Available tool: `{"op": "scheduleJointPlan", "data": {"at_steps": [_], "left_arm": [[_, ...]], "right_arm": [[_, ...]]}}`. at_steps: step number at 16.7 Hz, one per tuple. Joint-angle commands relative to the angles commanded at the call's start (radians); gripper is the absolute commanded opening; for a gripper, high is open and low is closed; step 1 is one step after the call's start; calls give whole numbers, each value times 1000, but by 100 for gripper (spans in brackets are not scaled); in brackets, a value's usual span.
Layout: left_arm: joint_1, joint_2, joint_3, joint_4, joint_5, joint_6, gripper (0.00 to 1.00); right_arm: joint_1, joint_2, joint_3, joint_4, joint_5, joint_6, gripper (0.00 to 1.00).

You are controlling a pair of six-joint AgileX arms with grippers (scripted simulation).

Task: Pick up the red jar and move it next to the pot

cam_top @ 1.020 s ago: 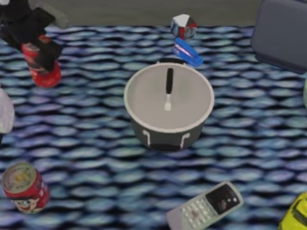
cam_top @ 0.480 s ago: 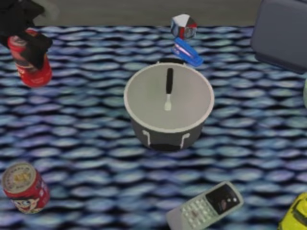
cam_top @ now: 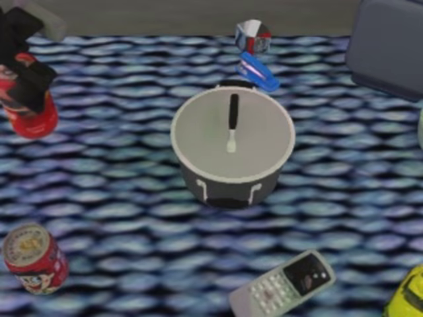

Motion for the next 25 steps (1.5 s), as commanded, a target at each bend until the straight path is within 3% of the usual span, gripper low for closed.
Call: {"op": "scheduleJointPlan", "data": {"at_steps": [7,10,14,21,25], "left_arm": [[-6,-14,-17,6,0,0,0],[-27,-16,-32,26,-7,-68,0],[-93,-22,-86,80,-27,-283,0],[-236,-34,-218,197,-71,-800,0],[-287,-47,-262,246,-88,-949,0]], "right_arm": [[0,0,0,0,0,0,100],[0,0,0,0,0,0,100],[0,0,0,0,0,0,100],[0,0,0,0,0,0,100],[0,0,0,0,0,0,100]]}}
